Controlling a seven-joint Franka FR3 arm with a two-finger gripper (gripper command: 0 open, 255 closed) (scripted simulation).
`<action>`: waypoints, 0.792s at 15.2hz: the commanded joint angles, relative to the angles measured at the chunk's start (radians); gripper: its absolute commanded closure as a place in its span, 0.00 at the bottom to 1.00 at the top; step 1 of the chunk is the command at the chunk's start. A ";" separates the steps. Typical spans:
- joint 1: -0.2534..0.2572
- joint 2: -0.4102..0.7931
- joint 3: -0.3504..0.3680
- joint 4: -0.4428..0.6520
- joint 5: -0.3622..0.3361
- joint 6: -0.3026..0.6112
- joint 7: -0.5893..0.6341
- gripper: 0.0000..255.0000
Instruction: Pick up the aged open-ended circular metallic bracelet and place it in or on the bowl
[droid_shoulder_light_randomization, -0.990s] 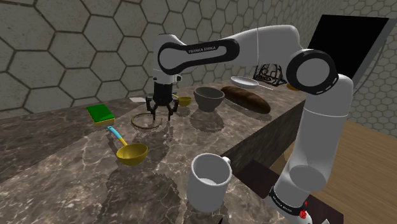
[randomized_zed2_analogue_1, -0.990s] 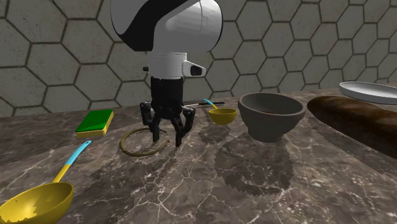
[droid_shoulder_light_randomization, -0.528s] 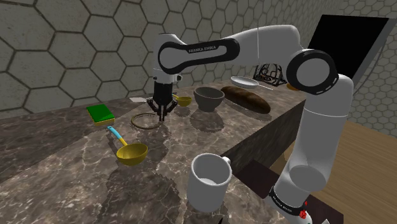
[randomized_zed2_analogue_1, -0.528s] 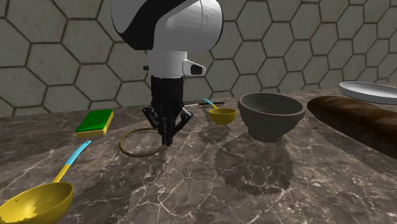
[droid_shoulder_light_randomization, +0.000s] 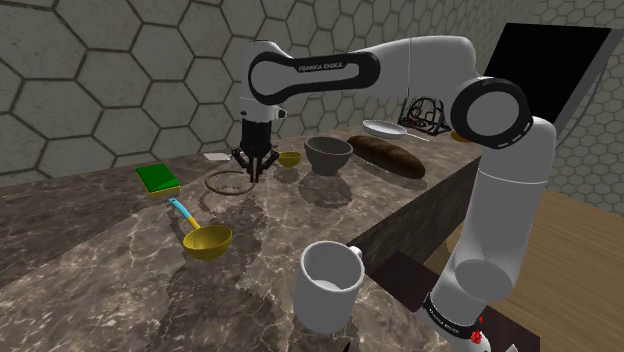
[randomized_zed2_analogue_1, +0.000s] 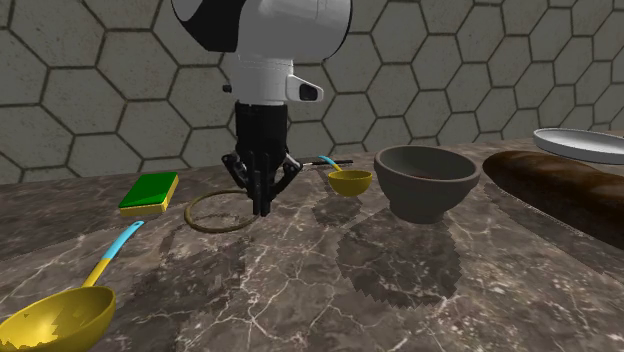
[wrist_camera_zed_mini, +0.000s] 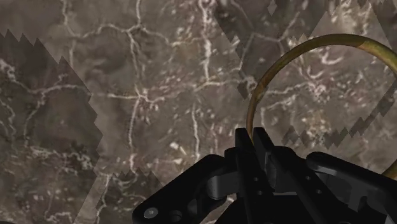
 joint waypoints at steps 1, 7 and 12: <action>0.001 -0.006 0.001 0.020 0.001 -0.025 0.003 1.00; 0.002 -0.004 0.002 0.102 0.000 -0.106 0.011 1.00; 0.005 0.004 0.003 0.180 -0.003 -0.176 0.019 1.00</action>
